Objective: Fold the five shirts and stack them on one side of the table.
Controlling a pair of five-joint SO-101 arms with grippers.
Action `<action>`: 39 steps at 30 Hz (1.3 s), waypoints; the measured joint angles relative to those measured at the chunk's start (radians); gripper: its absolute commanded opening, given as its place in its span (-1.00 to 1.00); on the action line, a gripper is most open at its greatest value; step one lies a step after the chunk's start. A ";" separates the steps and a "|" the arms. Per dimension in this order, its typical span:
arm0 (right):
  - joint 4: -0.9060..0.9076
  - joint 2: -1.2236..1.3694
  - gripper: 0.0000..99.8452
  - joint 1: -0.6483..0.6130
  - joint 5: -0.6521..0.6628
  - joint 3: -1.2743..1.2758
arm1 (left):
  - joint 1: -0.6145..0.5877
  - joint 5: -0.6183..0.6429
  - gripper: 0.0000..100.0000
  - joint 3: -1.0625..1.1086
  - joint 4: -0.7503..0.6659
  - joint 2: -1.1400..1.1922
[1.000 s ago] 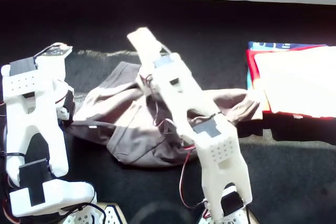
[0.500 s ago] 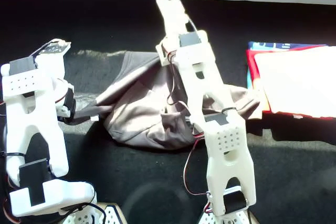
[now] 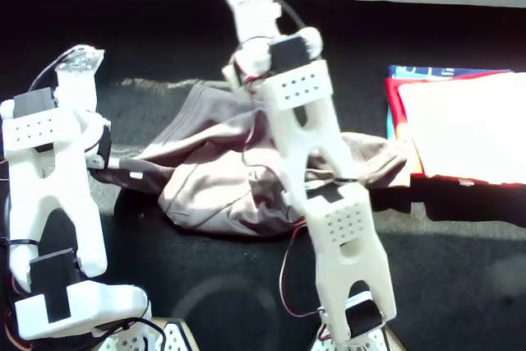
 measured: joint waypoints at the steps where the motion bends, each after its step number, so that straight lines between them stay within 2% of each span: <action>1: 0.000 0.000 -0.78 -0.023 0.000 0.015 | 0.000 0.000 -0.98 0.006 -0.020 0.000; 6: 0.005 0.002 -0.77 -0.152 0.000 0.163 | -0.048 0.002 -0.98 0.057 -0.123 0.000; 11: -0.008 0.011 -0.62 -0.233 0.000 0.269 | -0.071 0.002 -0.98 0.087 -0.146 0.000; 28: -0.261 0.215 -0.63 -0.230 0.000 0.298 | -0.072 0.002 -0.98 0.091 -0.147 0.000; 30: -0.275 0.226 -0.69 -0.221 0.000 0.298 | -0.072 0.002 -0.98 0.091 -0.147 0.000; 33: -0.278 0.227 -0.97 -0.210 0.000 0.298 | -0.072 0.002 -0.98 0.091 -0.147 0.000; 39: -0.262 0.229 -0.99 -0.175 0.000 0.259 | -0.072 0.002 -0.98 0.091 -0.147 0.000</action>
